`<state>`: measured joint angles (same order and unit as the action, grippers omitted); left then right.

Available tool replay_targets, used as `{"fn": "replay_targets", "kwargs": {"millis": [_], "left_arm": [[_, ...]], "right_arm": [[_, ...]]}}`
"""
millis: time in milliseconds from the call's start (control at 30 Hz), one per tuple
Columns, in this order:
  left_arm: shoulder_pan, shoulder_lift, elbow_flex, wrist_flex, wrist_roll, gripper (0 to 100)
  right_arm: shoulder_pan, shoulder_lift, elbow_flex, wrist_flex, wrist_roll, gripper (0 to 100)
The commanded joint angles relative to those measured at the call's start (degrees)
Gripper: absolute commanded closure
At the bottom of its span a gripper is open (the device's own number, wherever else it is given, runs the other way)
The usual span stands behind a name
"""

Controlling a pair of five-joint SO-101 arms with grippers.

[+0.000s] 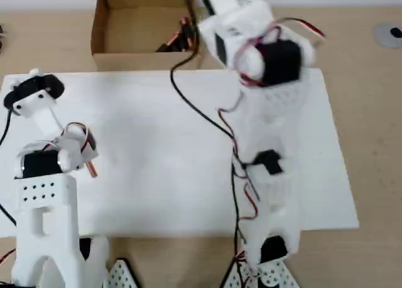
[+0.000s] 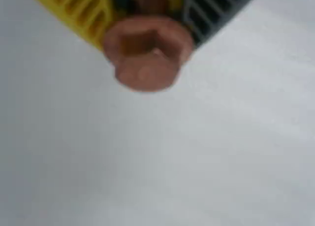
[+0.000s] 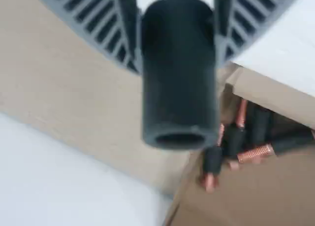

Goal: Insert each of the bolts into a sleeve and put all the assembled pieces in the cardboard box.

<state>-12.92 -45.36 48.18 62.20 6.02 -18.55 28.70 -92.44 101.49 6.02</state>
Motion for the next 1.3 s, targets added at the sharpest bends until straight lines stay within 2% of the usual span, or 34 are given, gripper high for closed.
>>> {"fn": "replay_targets", "kwargs": {"millis": [0, 100, 233, 467, 600, 767, 1000, 1167, 1267], "left_arm": [[-0.4, -1.8, -3.3, -1.1, 0.2, 99], [-0.4, -1.8, -3.3, -1.0, 0.2, 99], [-0.4, -1.8, -3.4, 0.5, 0.1, 99], [-0.2, -1.8, -3.3, 3.5, 0.1, 99], [-0.1, -1.8, -2.5, 3.3, 0.1, 99], [6.0, -1.8, -1.1, 3.2, 0.4, 99], [17.1, -1.8, -1.0, 3.5, 0.2, 99], [18.0, -1.8, -2.3, 3.3, 0.2, 99], [18.2, -1.9, -4.7, 3.0, 0.4, 99]], "right_arm": [[1.0, -11.3, 0.6, 1.1, -6.0, 98.8], [0.7, -19.5, 7.1, 1.1, -8.1, 98.8], [-1.8, -33.1, 24.5, 1.1, -8.9, 98.8], [-6.5, -57.7, 70.7, 0.5, -20.8, 98.8], [-11.3, -69.8, 95.5, -4.9, -24.3, 98.8], [-13.5, -84.1, 124.5, -25.8, -23.5, 98.8], [-13.5, -98.6, 156.4, -61.6, -16.4, 98.8], [-14.3, -106.1, 174.4, -80.3, -10.3, 98.8], [-16.6, -111.1, 181.8, -85.9, -7.3, 98.8]]}}
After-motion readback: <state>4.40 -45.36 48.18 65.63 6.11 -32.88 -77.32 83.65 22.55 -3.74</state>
